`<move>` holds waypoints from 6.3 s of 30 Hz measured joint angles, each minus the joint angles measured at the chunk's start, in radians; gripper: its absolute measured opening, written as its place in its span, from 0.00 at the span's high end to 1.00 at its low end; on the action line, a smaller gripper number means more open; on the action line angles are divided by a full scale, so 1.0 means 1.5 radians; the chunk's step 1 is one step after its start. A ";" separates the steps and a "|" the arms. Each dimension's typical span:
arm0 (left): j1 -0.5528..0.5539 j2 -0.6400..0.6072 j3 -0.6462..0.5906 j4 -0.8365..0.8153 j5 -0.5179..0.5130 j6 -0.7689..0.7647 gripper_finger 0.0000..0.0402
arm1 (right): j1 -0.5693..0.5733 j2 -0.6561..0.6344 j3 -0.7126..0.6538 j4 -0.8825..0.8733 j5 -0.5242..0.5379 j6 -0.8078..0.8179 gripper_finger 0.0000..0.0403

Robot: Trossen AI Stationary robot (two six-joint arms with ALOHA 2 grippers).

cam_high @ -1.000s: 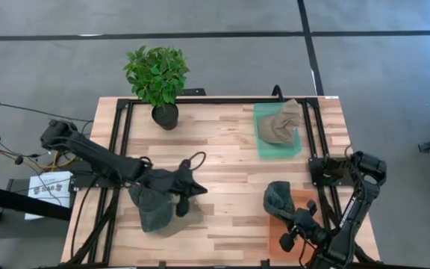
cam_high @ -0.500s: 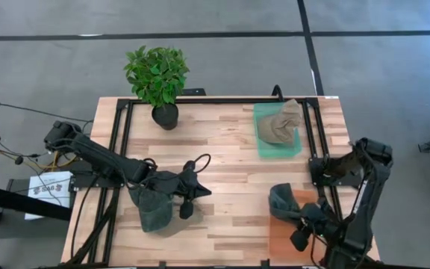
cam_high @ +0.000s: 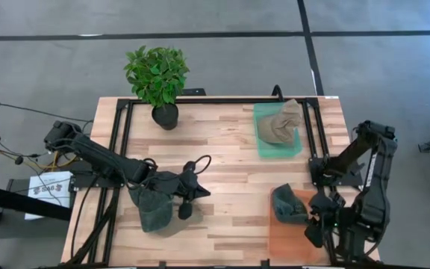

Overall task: Pick & Place hat
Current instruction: Put the right black cap into the orange bin

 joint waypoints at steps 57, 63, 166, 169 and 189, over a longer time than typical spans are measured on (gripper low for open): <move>0.009 -0.042 -0.002 -0.237 0.040 0.100 1.00 | -0.502 0.419 0.444 -0.112 -0.392 -0.319 0.85; 0.012 -0.115 -0.036 -0.236 0.037 0.125 1.00 | -0.488 0.419 0.382 -0.114 -0.401 -0.274 0.70; 0.012 -0.237 -0.116 -0.136 0.009 0.059 1.00 | -0.156 0.180 0.265 -0.113 0.021 0.163 1.00; 0.012 -0.237 -0.116 -0.117 -0.007 0.051 1.00 | -0.133 0.179 0.213 -0.113 -0.045 0.191 1.00; 0.013 -0.237 -0.116 -0.083 -0.083 0.039 1.00 | -0.031 0.178 0.114 -0.113 -0.168 0.173 0.74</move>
